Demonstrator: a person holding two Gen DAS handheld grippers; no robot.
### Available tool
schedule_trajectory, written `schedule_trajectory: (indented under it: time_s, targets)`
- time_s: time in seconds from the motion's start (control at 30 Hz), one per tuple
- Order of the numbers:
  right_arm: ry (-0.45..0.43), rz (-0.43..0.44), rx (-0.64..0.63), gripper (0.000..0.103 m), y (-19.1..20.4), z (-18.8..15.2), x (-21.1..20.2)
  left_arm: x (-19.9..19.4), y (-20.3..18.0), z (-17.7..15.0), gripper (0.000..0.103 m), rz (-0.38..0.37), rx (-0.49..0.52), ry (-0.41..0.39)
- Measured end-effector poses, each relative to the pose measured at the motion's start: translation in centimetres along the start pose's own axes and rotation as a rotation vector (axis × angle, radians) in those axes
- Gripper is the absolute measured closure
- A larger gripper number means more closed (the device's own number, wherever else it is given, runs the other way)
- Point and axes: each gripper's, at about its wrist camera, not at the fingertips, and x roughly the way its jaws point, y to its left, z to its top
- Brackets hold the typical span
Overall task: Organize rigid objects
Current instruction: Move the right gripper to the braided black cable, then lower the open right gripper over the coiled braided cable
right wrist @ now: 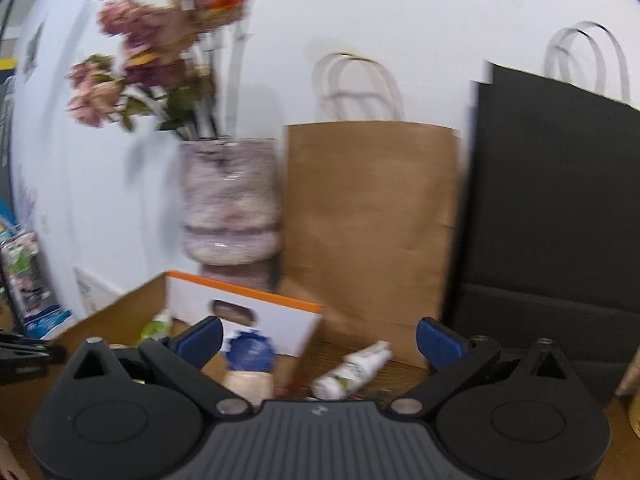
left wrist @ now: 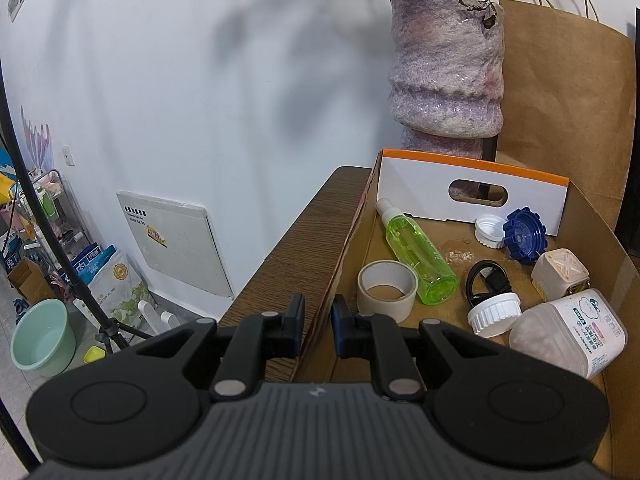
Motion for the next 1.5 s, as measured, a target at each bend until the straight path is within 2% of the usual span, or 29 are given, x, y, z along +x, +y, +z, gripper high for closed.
schedule_trajectory:
  time_s: [0.23,0.37,0.6,0.83,1.0,1.2,1.4,1.5]
  targets:
    - [0.052,-0.064,0.043,0.000,-4.3,-2.5,0.5,0.0,0.0,0.0,0.088,0.000,0.000,0.000]
    - [0.091,-0.091,0.053,0.000,-5.4,-3.5,1.2,0.0,0.0,0.0,0.088,0.000,0.000,0.000]
    - [0.115,-0.075,0.041,0.000,-4.9,-3.9,1.7,0.0,0.0,0.0,0.088,0.000,0.000,0.000]
    - [0.230,-0.040,-0.024,0.000,-3.2,-5.7,3.7,0.0,0.0,0.0,0.088,0.000,0.000,0.000]
    - [0.267,-0.051,-0.058,0.000,-2.2,-6.4,4.5,0.0,0.0,0.0,0.088,0.001,0.000,0.000]
    - [0.327,-0.039,-0.020,0.000,-2.9,-7.2,6.6,0.0,0.0,0.0,0.088,0.000,-0.001,0.000]
    - [0.348,-0.012,0.061,0.000,-4.1,-7.3,8.2,0.0,0.0,0.0,0.088,0.000,0.000,0.000]
    - [0.350,-0.018,0.059,0.000,-3.9,-7.2,8.6,0.0,0.0,0.0,0.088,0.000,0.000,0.000]
